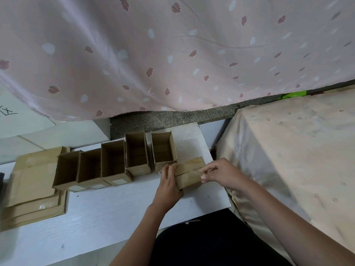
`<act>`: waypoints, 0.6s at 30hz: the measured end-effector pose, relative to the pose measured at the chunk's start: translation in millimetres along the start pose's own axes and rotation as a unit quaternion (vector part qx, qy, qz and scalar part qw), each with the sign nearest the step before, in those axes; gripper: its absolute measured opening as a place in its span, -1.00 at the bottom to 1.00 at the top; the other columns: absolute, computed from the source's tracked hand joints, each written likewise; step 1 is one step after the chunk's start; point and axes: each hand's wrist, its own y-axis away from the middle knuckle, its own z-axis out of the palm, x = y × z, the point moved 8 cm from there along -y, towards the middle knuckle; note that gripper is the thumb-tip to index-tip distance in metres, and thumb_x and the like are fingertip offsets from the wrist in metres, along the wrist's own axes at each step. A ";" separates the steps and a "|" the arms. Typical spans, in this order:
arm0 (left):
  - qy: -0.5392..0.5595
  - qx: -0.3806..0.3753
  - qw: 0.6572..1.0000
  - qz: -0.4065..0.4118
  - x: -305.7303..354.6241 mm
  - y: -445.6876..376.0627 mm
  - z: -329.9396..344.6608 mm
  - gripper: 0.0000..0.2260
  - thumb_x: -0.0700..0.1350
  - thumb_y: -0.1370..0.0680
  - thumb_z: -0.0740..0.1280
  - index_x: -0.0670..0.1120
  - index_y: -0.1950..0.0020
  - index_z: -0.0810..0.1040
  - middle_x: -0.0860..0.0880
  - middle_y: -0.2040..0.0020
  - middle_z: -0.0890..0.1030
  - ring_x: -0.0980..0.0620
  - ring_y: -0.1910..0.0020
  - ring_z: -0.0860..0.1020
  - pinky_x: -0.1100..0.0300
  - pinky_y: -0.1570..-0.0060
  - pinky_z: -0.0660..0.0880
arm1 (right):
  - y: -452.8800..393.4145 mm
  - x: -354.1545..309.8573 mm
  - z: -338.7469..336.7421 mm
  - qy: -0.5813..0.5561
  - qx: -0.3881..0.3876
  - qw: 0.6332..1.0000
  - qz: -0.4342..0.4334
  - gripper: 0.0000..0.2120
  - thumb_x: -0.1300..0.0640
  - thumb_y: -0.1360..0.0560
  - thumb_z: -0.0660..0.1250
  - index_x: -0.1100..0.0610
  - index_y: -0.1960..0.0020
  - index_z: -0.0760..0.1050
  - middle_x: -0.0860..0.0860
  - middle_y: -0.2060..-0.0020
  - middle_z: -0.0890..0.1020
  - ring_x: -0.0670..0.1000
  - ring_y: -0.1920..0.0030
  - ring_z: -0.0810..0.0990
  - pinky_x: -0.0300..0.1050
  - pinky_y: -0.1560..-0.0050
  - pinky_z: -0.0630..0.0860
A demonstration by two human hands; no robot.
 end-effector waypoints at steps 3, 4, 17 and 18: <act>-0.027 -0.026 0.999 -0.024 -6.6 2.6 2.4 -0.07 -0.20 -0.42 0.47 0.04 -0.62 -0.04 -0.01 -0.54 0.03 -0.18 -0.44 0.30 -0.02 -0.14 0.57 | -1.6 1.6 4.9 -0.050 0.024 0.998 0.015 -0.85 0.31 -0.39 0.55 0.24 0.12 0.59 0.14 0.31 0.71 0.10 0.23 0.74 -0.12 0.11 0.65; -0.038 -0.031 0.998 -0.026 -7.4 2.7 2.4 -0.07 -0.20 -0.43 0.46 0.04 -0.63 -0.05 0.00 -0.55 0.01 -0.19 -0.43 0.31 -0.04 -0.12 0.57 | -2.3 0.7 5.6 -0.059 0.039 0.997 0.016 -0.82 0.33 -0.38 0.55 0.27 0.15 0.55 0.18 0.32 0.69 0.12 0.28 0.73 -0.14 0.21 0.64; -0.096 -0.057 0.993 -0.044 -11.2 0.3 3.7 -0.18 -0.19 -0.45 0.47 -0.07 -0.58 0.06 -0.05 -0.53 0.10 -0.14 -0.45 0.29 0.01 -0.23 0.52 | -6.7 -21.0 0.2 0.112 0.124 0.985 -0.053 -0.64 0.25 -0.34 0.59 0.15 0.30 0.37 -0.04 0.30 0.44 -0.08 0.34 0.36 -0.21 0.27 0.31; -0.092 -0.057 0.993 -0.055 -12.6 0.0 2.3 -0.18 -0.20 -0.45 0.47 -0.06 -0.58 0.07 -0.06 -0.50 0.12 -0.14 -0.42 0.32 0.01 -0.20 0.54 | -5.8 -19.8 -2.3 0.099 0.128 0.986 -0.049 -0.65 0.26 -0.34 0.58 0.16 0.30 0.37 -0.02 0.33 0.46 -0.07 0.35 0.36 -0.20 0.28 0.33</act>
